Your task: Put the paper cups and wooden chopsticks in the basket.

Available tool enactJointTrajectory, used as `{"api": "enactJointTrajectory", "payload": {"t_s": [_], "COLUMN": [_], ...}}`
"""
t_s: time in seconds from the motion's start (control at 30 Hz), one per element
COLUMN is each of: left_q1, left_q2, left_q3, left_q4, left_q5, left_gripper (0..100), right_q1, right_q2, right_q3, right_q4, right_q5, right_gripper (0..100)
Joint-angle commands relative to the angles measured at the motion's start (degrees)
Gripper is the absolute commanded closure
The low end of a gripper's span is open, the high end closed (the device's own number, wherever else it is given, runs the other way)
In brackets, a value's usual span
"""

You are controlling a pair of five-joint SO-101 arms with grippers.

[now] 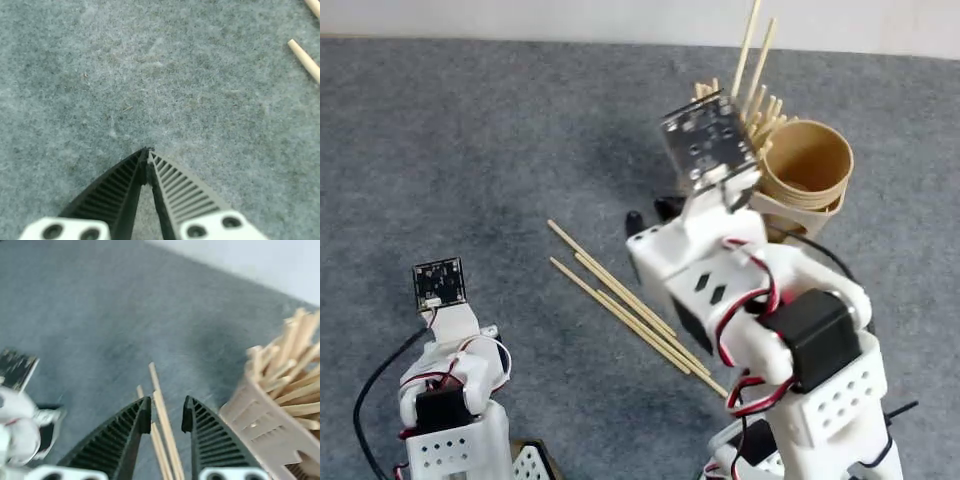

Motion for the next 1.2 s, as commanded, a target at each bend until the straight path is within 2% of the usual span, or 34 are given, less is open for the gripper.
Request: {"api": "enactJointTrajectory", "payload": {"t_s": [0.0, 0.2, 0.47, 0.6, 0.77, 1.0, 1.17], "left_q1": [1.4, 1.4, 1.4, 1.4, 1.4, 1.4, 1.4], "left_q2": [-0.7, -0.7, -0.7, -0.7, -0.7, -0.7, -0.7], "left_q3": [1.1, 1.1, 1.1, 1.1, 1.1, 1.1, 1.1], "left_q4": [0.4, 0.4, 0.4, 0.4, 0.4, 0.4, 0.4], "left_q5": [0.0, 0.0, 0.0, 0.0, 0.0, 0.0, 0.0], "left_gripper": [99, 99, 99, 99, 99, 99, 99], "right_q1": [-3.2, -3.9, -3.9, -3.9, -3.6, -3.2, -0.2], "right_q2": [-0.1, 6.6, 19.8, 27.0, 36.7, 46.1, 50.2], "right_q3": [-1.0, 3.7, 4.1, 4.1, 4.2, 10.3, 12.2], "right_q4": [0.1, 0.0, -3.0, -5.8, -9.5, -20.4, -23.9], "right_q5": [0.7, 4.4, 4.7, 4.7, 7.1, 8.7, 8.8], "right_gripper": [88.2, 87.8, 87.8, 87.3, 81.3, 81.3, 81.3]}}
